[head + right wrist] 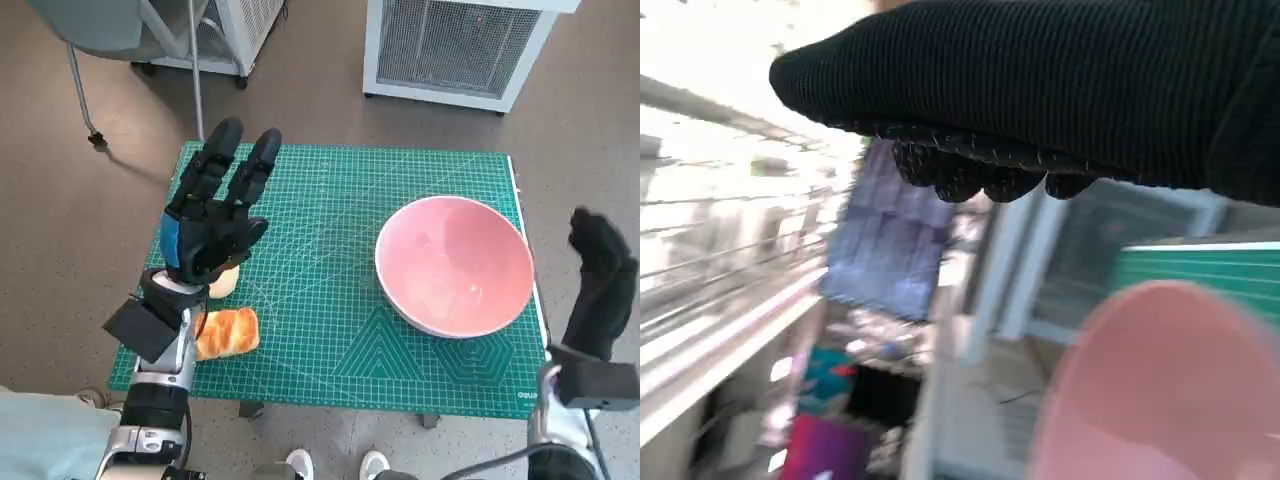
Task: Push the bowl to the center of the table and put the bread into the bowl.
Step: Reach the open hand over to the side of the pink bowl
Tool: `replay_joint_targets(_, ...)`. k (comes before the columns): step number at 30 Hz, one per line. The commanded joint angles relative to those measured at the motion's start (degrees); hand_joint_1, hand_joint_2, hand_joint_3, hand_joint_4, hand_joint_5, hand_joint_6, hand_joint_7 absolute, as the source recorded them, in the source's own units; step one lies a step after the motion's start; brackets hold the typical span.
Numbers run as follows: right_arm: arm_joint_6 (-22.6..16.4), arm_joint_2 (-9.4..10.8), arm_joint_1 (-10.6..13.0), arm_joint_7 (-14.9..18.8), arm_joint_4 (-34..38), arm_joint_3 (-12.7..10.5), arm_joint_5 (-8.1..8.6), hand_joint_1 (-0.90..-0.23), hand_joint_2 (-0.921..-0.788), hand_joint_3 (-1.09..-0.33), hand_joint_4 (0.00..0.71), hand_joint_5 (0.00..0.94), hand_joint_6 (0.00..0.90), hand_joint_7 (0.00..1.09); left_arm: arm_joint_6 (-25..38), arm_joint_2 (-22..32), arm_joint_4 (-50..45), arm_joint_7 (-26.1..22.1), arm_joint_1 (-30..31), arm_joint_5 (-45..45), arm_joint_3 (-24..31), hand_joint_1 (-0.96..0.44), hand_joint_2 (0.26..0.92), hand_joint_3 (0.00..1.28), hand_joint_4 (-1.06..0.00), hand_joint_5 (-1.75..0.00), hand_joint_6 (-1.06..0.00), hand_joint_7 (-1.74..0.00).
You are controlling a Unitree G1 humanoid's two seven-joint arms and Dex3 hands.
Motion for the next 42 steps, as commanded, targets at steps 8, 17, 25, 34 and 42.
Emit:
replay_joint_targets(8, 4.4, 4.9, -3.4, 6.1, 7.7, 2.1, 4.86, -0.421, -0.921, -0.848, 0.298, 0.007, 0.006, 0.6, 2.1, 0.4, -1.5, -0.1, 0.6, 0.0, -0.3, -0.29, 0.921, 0.17, -0.32, 0.0, -0.48, -0.01)
replay_joint_targets(17, 6.5, 7.7, -9.0, 9.6, 11.6, 2.2, 7.82, -0.442, -0.921, -0.837, 0.3, 0.006, 0.016, 0.59, 2.9, 0.9, -3.1, 0.2, 1.4, 0.4, -0.1, -0.29, 0.921, 0.17, -0.32, 0.0, -0.48, -0.01)
replay_joint_targets(25, 7.1, 9.1, -13.7, 10.5, 14.6, 2.0, 8.43, -0.45, -0.921, -0.832, 0.286, 0.0, 0.018, 0.59, 3.3, 1.7, -3.8, 0.0, 2.1, 0.2, 0.3, -0.3, 0.921, 0.17, -0.32, 0.0, -0.49, -0.01)
replay_joint_targets(34, 9.0, 10.2, -19.2, 11.0, 18.7, 1.2, 9.17, -0.442, -0.921, -0.824, 0.289, 0.003, 0.025, 0.57, 3.8, 2.4, -4.7, 0.3, 3.0, 0.0, 0.5, -0.3, 0.921, 0.17, -0.32, 0.0, -0.49, -0.01)
replay_joint_targets(42, 11.1, 11.6, -23.7, 12.4, 22.4, 1.0, 9.83, -0.44, -0.921, -0.808, 0.296, 0.002, 0.06, 0.52, 4.4, 2.7, -6.0, 0.8, 3.9, 0.1, 1.1, -0.3, 0.921, 0.17, -0.32, 0.0, -0.49, -0.01)
